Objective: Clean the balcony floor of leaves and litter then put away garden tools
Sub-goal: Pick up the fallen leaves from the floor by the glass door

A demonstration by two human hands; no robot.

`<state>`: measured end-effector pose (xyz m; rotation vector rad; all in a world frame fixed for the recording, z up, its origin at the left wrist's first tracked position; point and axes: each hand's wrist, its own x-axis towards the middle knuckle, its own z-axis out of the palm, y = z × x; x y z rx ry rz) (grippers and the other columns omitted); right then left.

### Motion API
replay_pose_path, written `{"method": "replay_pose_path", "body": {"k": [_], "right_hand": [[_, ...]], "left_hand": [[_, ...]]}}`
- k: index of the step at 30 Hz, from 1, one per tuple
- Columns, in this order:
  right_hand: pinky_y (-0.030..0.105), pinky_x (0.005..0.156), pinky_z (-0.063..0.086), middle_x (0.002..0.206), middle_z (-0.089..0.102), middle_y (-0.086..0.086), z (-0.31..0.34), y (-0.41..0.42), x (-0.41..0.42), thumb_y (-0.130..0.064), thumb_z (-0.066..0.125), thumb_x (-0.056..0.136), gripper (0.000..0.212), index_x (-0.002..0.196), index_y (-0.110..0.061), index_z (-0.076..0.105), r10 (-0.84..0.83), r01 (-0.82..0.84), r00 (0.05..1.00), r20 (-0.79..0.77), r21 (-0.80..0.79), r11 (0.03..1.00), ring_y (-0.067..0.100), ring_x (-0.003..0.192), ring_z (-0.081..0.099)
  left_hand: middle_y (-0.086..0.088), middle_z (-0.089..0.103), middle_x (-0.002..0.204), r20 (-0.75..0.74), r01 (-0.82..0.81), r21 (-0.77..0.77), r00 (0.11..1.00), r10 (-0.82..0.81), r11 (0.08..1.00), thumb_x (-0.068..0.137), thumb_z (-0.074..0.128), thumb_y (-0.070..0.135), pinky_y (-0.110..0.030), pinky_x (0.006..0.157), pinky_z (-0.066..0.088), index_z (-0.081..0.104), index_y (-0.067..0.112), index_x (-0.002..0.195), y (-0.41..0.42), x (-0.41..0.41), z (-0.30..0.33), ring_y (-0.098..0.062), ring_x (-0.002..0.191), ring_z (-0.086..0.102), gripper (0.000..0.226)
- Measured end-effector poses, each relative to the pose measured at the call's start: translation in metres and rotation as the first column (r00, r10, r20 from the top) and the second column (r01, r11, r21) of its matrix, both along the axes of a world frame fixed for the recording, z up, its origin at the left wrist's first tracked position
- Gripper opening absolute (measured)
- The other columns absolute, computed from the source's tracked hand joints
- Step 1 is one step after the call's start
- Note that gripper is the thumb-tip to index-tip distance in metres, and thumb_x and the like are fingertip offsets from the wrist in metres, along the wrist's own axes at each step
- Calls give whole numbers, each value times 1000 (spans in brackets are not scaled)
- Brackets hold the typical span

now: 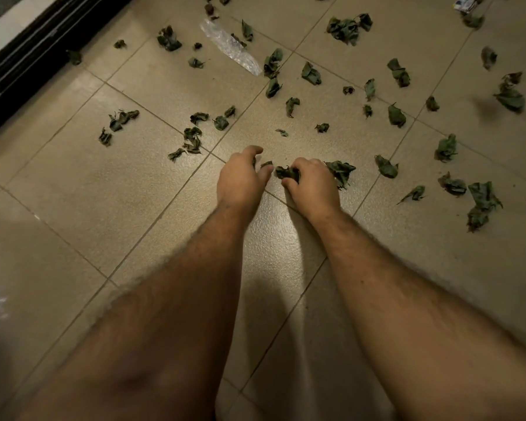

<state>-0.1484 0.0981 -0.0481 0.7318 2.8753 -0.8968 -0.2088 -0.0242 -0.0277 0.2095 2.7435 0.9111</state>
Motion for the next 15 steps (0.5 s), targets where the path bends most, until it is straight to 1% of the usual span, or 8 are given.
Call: {"method": "replay_pose_path", "body": {"k": [3,6,8,10,11,12,13,15], "right_hand": [[28,64,31,88,54,3,-2,1,11,-25,61,92,14,85,-13,58,-19,17,999,-42,-46,999,17,79,49],[29,55,31,67,52,2,-1,2,24,-18,65,83,21,69,-8,54,-215,180,972,-94,-289,940,15,62,44],[24,50,32,60,52,0,6,4,29,-12,65,84,25,64,-14,50,-423,318,906,-35,-604,731,13,54,43],[21,42,31,68,64,5,14,2,34,-7,62,88,22,71,-15,50,-558,355,820,126,-878,322,12,47,45],[19,38,28,75,69,8,16,2,37,-5,59,90,18,77,-13,50,-578,334,792,197,-932,140,11,45,45],[17,36,26,78,70,9,16,4,40,-4,57,92,15,82,-12,49,-585,306,775,238,-952,19,10,44,45],[16,36,25,78,70,9,16,6,44,-3,55,93,13,85,-11,49,-588,282,766,260,-958,-56,9,43,45],[15,36,25,74,67,6,15,14,49,-3,53,93,11,88,-12,49,-597,239,757,265,-963,-125,7,42,43]], "left_hand": [[-2,62,118,-32,68,-172,997,-75,983,91,68,38,-28,75,42,61,27,125,7,-6,-6,-17,102,60,36],[-3,62,109,-16,62,-185,998,-66,981,94,64,36,-30,72,42,66,22,110,9,-6,-13,-18,94,58,21],[1,63,103,-22,-13,-85,1000,12,996,97,59,34,-25,69,41,67,19,105,12,0,-13,-12,85,56,19],[7,64,90,2,-208,140,978,209,968,96,58,30,-12,61,38,67,16,100,14,8,-9,-2,74,54,18],[7,65,85,59,-352,279,935,349,894,94,59,26,-9,58,37,68,13,97,15,12,-8,1,70,54,16],[5,67,83,166,-504,411,861,482,759,91,60,23,-10,58,39,68,11,93,16,16,-9,0,67,55,14],[2,71,83,315,-638,506,763,564,581,89,59,19,-16,58,41,67,10,91,15,19,-9,-4,65,56,12],[-2,72,82,572,-784,568,595,565,251,90,56,14,-24,50,37,62,10,90,12,21,-9,-7,59,51,8]]}}
